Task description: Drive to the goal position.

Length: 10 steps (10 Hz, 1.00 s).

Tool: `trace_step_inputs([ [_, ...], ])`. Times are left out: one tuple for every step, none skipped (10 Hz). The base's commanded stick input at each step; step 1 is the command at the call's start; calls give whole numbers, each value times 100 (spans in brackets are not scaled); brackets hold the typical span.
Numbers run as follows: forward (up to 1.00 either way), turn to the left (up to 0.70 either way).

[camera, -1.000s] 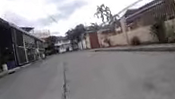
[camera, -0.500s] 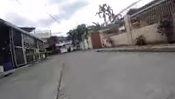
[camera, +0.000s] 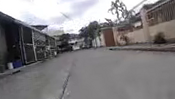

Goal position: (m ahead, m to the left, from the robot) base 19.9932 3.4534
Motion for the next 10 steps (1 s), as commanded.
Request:
trace_step_inputs([
  [100, 23],
  [100, 23],
  [100, -17],
  [100, -17],
  [100, -17],
  [100, -17],
  [100, -17],
  [100, -17],
  [100, -17],
  [100, -17],
])
